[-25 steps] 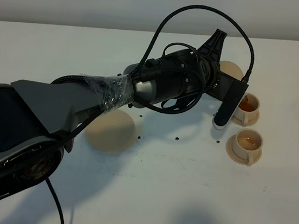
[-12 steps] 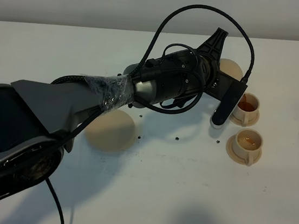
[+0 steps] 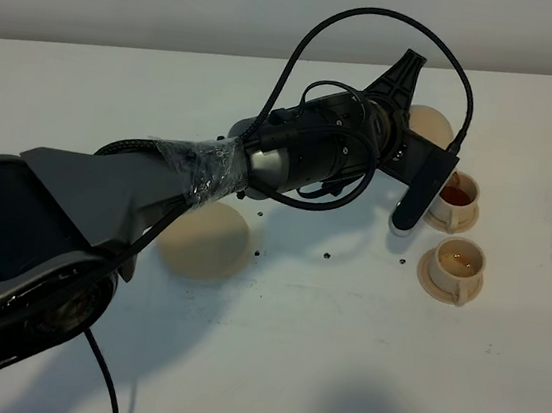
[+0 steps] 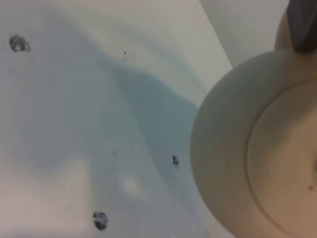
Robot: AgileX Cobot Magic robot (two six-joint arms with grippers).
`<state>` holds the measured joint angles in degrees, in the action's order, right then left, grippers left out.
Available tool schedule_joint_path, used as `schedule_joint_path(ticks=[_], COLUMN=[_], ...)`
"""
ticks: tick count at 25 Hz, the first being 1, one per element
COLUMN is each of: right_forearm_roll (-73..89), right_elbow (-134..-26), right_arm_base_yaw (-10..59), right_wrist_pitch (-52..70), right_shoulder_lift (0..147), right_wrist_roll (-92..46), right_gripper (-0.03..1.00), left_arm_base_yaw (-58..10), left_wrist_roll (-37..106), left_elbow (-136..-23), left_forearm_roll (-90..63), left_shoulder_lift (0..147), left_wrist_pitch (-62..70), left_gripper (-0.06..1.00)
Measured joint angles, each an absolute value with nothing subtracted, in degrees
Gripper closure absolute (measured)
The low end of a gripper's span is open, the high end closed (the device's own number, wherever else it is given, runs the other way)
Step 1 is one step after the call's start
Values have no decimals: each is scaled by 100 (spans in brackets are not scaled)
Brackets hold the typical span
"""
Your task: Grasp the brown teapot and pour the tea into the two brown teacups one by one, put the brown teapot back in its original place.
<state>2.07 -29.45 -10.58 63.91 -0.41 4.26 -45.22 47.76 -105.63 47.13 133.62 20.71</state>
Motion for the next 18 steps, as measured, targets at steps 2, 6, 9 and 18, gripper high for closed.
schedule_joint_path(ticks=[2, 6, 9, 18], right_forearm_roll=[207, 207, 207, 207], right_elbow=[-2945, -2945, -2945, -2945], right_arm_base_yaw=[-1058, -1058, -1058, -1058], right_wrist_pitch=[6391, 6391, 6391, 6391], right_shoulder_lift=[-41, -41, -41, -41], right_wrist_roll=[426, 426, 426, 426], right_gripper=[74, 74, 74, 74], left_arm_base_yaw=[-4543, -4557, -4557, -4557], left_wrist_roll=[4776, 4776, 4776, 4776], left_elbow=[-10563, -10563, -10563, -10563], left_forearm_roll=[4726, 4756, 4818, 4863], left_shoulder_lift=[13362, 13362, 13362, 13362], left_wrist_pitch=[2051, 1983, 1983, 1975], left_gripper=[83, 83, 83, 83])
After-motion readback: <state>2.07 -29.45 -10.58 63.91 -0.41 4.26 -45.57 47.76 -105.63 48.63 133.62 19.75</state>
